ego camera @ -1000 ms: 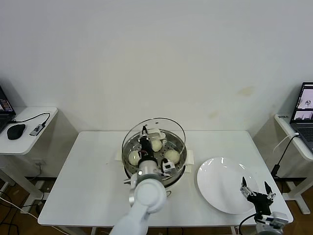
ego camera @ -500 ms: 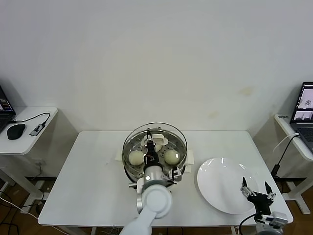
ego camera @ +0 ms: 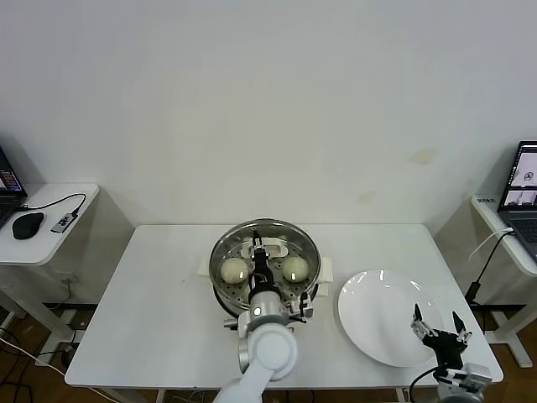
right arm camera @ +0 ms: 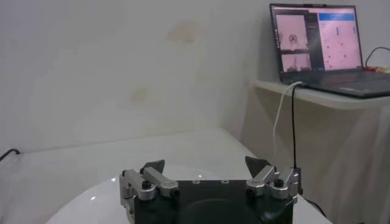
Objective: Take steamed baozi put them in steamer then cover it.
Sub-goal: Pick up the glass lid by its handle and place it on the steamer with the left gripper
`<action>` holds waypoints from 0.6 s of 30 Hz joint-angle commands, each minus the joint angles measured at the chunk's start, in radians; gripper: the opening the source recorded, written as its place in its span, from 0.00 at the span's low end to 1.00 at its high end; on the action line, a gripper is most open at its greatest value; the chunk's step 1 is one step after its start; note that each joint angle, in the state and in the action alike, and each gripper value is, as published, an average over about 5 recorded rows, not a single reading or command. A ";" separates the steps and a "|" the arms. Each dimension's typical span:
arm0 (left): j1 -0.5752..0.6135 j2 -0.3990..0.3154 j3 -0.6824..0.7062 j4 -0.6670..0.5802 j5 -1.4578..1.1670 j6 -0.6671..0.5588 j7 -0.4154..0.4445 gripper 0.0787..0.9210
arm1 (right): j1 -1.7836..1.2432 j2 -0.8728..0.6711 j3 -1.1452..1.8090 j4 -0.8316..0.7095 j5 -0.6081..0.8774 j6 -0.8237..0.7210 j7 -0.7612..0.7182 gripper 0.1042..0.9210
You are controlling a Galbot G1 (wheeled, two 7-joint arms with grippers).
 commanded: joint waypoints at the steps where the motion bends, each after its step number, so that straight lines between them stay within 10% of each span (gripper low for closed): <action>1: 0.007 -0.001 0.002 0.014 0.006 0.041 -0.005 0.07 | -0.003 -0.004 0.002 -0.001 -0.005 0.004 -0.001 0.88; 18: -0.010 0.006 0.004 0.020 -0.039 0.041 -0.010 0.07 | -0.004 0.000 0.003 0.002 -0.009 0.005 -0.001 0.88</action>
